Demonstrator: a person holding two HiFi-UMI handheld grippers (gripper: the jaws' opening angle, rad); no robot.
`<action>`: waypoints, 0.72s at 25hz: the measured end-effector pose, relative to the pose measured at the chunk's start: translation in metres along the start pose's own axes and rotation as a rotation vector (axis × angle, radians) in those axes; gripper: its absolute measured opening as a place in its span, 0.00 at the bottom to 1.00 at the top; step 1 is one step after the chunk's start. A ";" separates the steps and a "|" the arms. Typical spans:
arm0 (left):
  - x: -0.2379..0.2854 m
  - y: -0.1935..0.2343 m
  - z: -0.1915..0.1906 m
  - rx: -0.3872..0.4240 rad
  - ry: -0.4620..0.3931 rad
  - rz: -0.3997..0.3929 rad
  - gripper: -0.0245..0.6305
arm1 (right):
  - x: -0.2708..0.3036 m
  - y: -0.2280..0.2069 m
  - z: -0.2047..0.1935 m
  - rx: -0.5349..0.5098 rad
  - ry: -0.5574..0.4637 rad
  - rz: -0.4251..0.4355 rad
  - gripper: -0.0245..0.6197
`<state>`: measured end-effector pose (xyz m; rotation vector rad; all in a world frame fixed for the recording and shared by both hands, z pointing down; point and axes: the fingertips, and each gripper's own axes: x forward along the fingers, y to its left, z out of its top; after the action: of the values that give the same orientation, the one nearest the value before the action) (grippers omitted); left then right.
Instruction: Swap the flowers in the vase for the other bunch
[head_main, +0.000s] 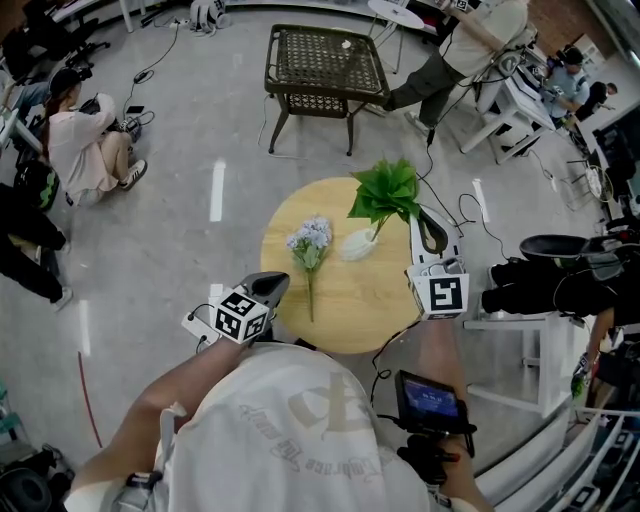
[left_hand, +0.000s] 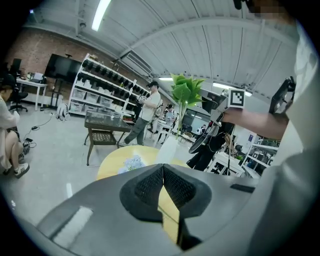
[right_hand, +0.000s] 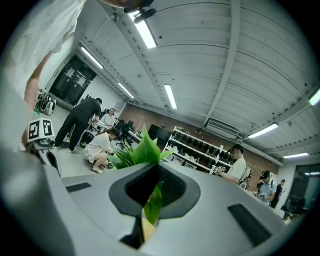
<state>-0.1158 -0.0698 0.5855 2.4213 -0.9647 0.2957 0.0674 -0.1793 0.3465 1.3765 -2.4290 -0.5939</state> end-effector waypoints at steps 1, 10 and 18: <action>0.000 0.000 -0.001 0.001 -0.001 0.000 0.05 | 0.000 -0.001 0.002 -0.004 -0.006 -0.004 0.05; -0.006 0.009 0.000 -0.001 -0.007 -0.006 0.05 | 0.009 -0.010 0.026 -0.006 -0.053 -0.037 0.05; -0.007 0.008 0.000 -0.001 -0.010 -0.015 0.05 | 0.008 -0.024 0.040 -0.019 -0.075 -0.073 0.05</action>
<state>-0.1267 -0.0702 0.5860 2.4301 -0.9499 0.2783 0.0638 -0.1890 0.2998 1.4658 -2.4324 -0.6966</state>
